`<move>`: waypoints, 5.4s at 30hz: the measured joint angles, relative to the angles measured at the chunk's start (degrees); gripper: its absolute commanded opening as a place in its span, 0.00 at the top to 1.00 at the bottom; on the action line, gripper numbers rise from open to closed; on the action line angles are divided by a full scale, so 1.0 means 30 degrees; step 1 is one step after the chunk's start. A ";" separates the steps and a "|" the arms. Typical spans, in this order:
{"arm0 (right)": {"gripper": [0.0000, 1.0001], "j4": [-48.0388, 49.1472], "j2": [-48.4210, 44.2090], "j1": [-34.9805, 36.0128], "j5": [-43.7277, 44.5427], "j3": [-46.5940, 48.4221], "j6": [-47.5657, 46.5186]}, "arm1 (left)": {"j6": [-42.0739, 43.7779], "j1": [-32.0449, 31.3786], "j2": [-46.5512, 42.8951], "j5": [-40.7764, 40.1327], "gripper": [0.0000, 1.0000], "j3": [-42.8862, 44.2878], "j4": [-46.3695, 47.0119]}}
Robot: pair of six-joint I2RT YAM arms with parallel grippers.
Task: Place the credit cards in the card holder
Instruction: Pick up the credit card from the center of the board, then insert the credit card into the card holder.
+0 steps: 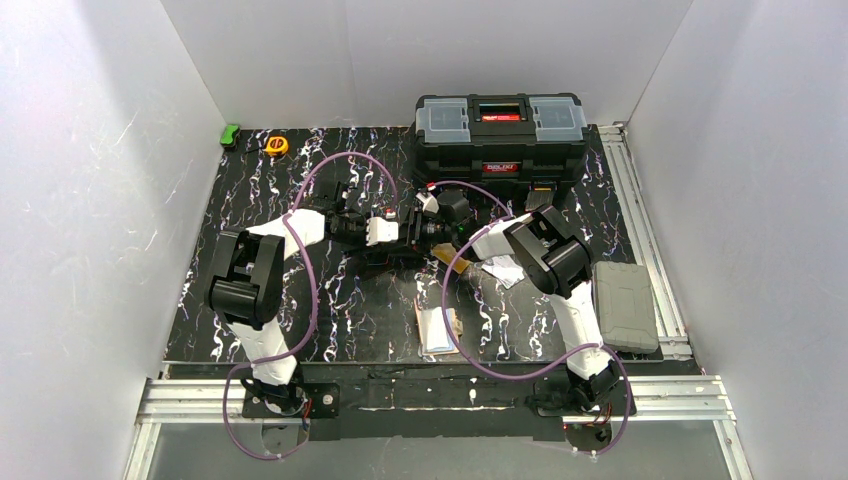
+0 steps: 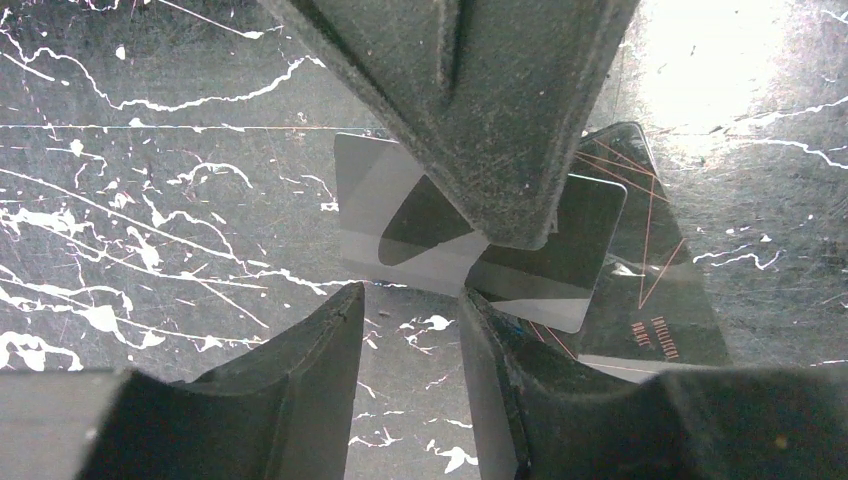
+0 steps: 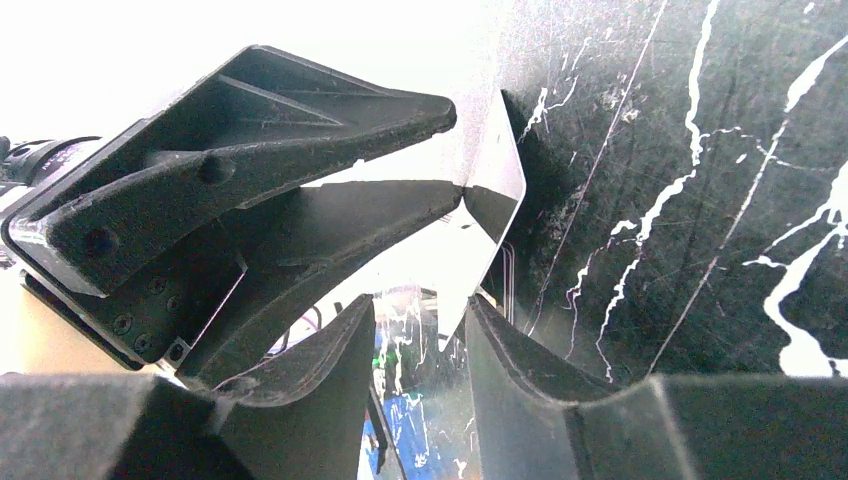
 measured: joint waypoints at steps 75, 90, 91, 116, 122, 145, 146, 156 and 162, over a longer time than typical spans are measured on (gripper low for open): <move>0.99 -1.8790 -1.7354 0.0823 0.7686 -0.7089 -1.0841 | -1.5402 -0.5034 -1.0907 0.2069 0.37 -0.0648 -0.4983; 0.99 -2.1238 -2.0094 0.3490 1.0207 -0.8182 -1.0229 | -2.9055 -0.7847 -0.6739 -0.0452 0.27 -0.0940 -0.3475; 0.99 -2.1230 -2.0079 0.3694 1.0236 -0.8189 -1.0178 | -2.9208 -0.8065 -0.6725 -0.0619 0.27 -0.1071 -0.3475; 0.99 -2.1077 -1.9402 0.4488 0.7737 -0.8867 -1.0652 | -2.9966 -0.9777 -0.7752 -0.3876 0.72 -0.4313 -0.3672; 0.99 -2.1114 -1.8447 0.4488 0.6251 -0.9231 -1.0826 | -3.0090 -0.9777 -0.8357 -0.3927 0.72 -0.5013 -0.3497; 0.99 -2.1617 -1.6815 0.4393 0.5705 -0.9770 -1.1009 | -3.0002 -0.9646 -0.8539 -0.3927 0.68 -0.5260 -0.2892; 0.99 -2.1602 -1.6793 0.4386 0.5697 -0.9770 -1.1009 | -2.9995 -0.9646 -0.8539 -0.3927 0.67 -0.5260 -0.2892; 0.99 -2.0888 -1.5795 0.4262 0.5136 -0.9763 -1.1125 | -2.9776 -0.9646 -0.8539 -0.3912 0.58 -0.5253 -0.2761; 0.99 -2.0473 -1.5453 0.4124 0.4699 -0.9763 -1.1249 | -2.9609 -0.9646 -0.8539 -0.3876 0.51 -0.5253 -0.2725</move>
